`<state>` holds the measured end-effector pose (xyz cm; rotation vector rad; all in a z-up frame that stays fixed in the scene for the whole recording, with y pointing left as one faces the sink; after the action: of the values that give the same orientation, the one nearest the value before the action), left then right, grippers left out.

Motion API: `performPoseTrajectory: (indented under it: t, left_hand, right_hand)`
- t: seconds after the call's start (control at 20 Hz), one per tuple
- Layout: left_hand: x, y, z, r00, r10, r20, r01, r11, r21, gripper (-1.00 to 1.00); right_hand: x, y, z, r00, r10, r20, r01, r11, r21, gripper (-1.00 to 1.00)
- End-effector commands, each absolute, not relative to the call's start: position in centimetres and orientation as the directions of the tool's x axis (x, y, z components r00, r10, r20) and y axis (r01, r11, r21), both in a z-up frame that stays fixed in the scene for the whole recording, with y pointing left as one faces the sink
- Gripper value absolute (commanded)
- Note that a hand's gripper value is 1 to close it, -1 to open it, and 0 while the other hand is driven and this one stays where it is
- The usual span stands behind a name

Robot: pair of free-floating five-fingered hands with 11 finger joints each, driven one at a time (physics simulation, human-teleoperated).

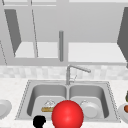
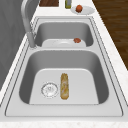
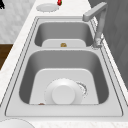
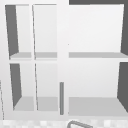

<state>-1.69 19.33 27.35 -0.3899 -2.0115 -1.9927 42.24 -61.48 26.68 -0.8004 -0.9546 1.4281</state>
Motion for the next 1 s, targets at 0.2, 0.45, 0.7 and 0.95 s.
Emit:
performPoseTrajectory:
  t: [0.2, 0.45, 0.7, 0.95]
  left_hand:
    - [-1.7, 19.3, 27.4, -0.924, -0.007, 0.383, 0.383, 0.011, 0.924, 0.00]
    - [-1.7, 19.3, 27.4, -0.924, -0.007, 0.383, 0.383, 0.011, 0.924, 0.00]
    - [-1.7, 19.3, 27.4, -0.924, -0.007, 0.383, 0.383, 0.011, 0.924, 0.00]
    - [-1.7, 19.3, 27.4, -0.924, -0.007, 0.383, 0.383, 0.011, 0.924, 0.00]
  right_hand:
    - [43.1, -61.6, 26.3, -0.077, 0.996, 0.035, -0.376, 0.004, -0.926, 1.00]
    - [44.0, -61.8, 25.3, -0.083, 0.995, 0.049, -0.427, 0.009, -0.904, 1.00]
    - [44.6, -61.8, 24.6, -0.083, 0.995, 0.048, -0.433, 0.008, -0.901, 1.00]
    - [45.8, -61.8, 23.8, -0.086, 0.995, 0.046, -0.425, 0.005, -0.905, 1.00]
